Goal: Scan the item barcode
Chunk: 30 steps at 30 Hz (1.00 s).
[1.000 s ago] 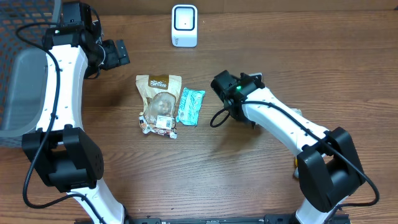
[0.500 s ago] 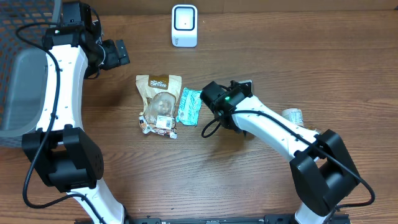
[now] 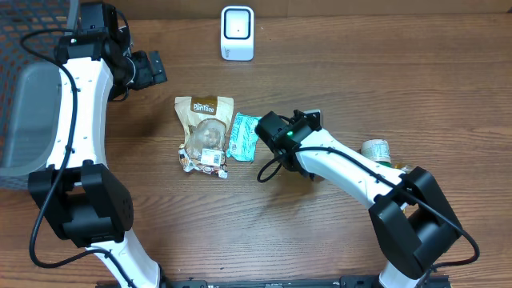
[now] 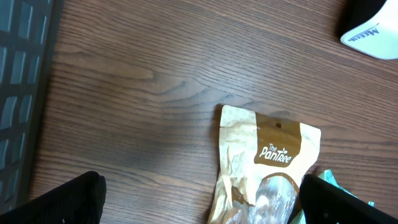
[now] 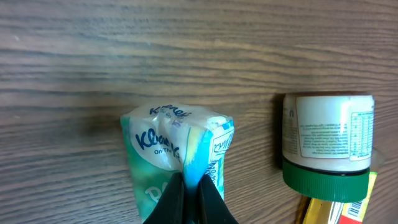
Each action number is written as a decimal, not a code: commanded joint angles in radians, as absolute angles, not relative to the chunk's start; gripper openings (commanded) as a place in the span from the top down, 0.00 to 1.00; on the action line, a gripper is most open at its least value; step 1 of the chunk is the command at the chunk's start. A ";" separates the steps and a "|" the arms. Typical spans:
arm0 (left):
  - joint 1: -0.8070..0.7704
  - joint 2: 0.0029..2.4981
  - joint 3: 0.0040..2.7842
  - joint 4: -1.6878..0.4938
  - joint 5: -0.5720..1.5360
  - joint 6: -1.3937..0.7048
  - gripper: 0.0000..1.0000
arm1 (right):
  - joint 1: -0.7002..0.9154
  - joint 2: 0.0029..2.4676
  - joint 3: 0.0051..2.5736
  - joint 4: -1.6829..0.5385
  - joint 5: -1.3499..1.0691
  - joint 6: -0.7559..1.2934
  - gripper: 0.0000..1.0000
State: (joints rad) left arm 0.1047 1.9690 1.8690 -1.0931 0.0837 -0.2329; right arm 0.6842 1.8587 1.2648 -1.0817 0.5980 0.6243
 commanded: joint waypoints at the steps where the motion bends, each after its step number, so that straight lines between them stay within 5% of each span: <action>1: 0.098 1.955 1.882 -1.095 0.094 -0.217 0.00 | 0.688 1.863 1.256 -1.062 0.609 0.593 0.96; 30: 0.098 1.955 1.882 -1.095 0.094 -0.217 0.00 | 0.688 1.865 1.256 -1.050 0.641 0.570 0.96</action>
State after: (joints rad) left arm 0.1047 1.9690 1.8690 -1.0931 0.0837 -0.2329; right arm 0.6842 1.8591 1.2602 -1.0431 0.5743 0.5751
